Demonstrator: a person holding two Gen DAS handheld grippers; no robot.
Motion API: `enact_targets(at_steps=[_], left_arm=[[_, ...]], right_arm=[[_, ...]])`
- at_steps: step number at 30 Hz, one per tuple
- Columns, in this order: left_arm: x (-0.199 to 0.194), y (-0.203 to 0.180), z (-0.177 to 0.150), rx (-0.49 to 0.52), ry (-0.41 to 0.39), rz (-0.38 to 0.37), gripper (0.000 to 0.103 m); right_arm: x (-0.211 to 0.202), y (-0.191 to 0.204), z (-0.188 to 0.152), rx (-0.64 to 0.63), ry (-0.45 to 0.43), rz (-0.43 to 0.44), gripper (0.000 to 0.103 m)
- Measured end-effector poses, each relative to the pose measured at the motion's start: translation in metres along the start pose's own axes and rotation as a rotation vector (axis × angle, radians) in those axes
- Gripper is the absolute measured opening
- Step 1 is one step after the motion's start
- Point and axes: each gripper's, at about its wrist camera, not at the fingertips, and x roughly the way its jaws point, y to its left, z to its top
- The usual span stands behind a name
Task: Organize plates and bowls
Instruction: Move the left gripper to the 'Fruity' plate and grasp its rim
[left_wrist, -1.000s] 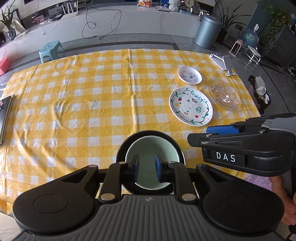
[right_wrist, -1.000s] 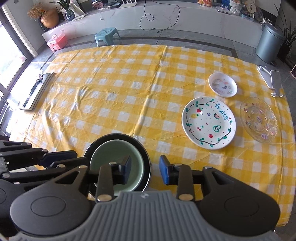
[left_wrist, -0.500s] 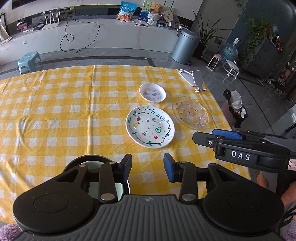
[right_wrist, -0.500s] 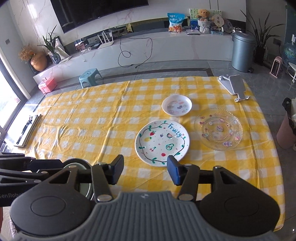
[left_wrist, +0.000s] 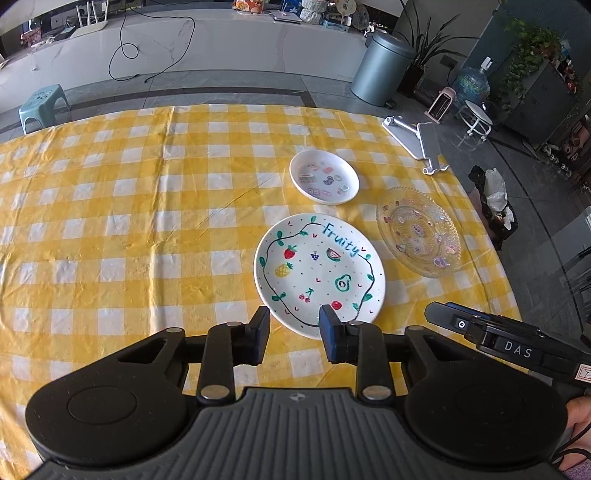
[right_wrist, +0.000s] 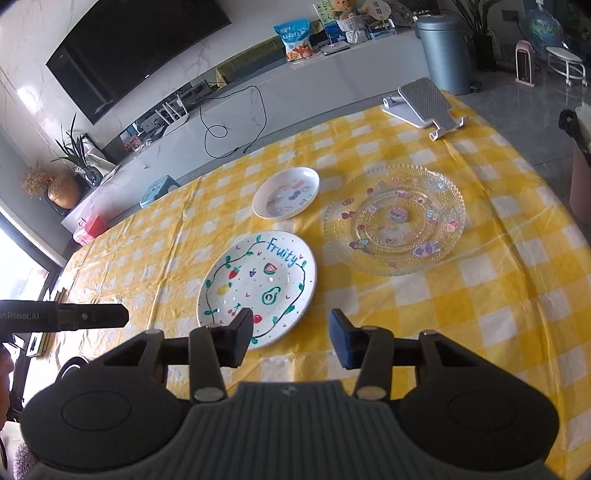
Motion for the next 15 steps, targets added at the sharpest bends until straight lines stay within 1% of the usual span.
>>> enact_targets(at_steps=[1, 2, 3, 4, 8, 10, 13, 15], left_arm=[[0.006, 0.002, 0.005, -0.003, 0.01, 0.007, 0.032], [0.013, 0.004, 0.01, -0.008, 0.021, 0.013, 0.03], [0.018, 0.005, 0.013, -0.013, 0.029, 0.017, 0.028], [0.025, 0.007, 0.018, -0.021, 0.041, 0.019, 0.028], [0.05, 0.012, 0.033, -0.021, 0.089, 0.037, 0.027], [0.064, 0.013, 0.038, -0.012, 0.113, 0.054, 0.028], [0.08, 0.019, 0.044, -0.02, 0.143, 0.068, 0.028], [0.089, 0.023, 0.046, -0.028, 0.157, 0.063, 0.028]], right_arm=[[0.008, -0.005, 0.001, 0.028, 0.007, 0.013, 0.04], [0.015, -0.008, 0.002, 0.045, 0.013, 0.022, 0.036], [0.021, -0.01, 0.004, 0.054, 0.015, 0.025, 0.035], [0.029, -0.011, 0.006, 0.061, 0.014, 0.022, 0.034], [0.051, -0.018, 0.011, 0.083, 0.022, 0.008, 0.028], [0.06, -0.023, 0.014, 0.107, 0.029, 0.028, 0.027], [0.071, -0.028, 0.016, 0.126, 0.036, 0.032, 0.027], [0.076, -0.03, 0.016, 0.139, 0.044, 0.046, 0.026]])
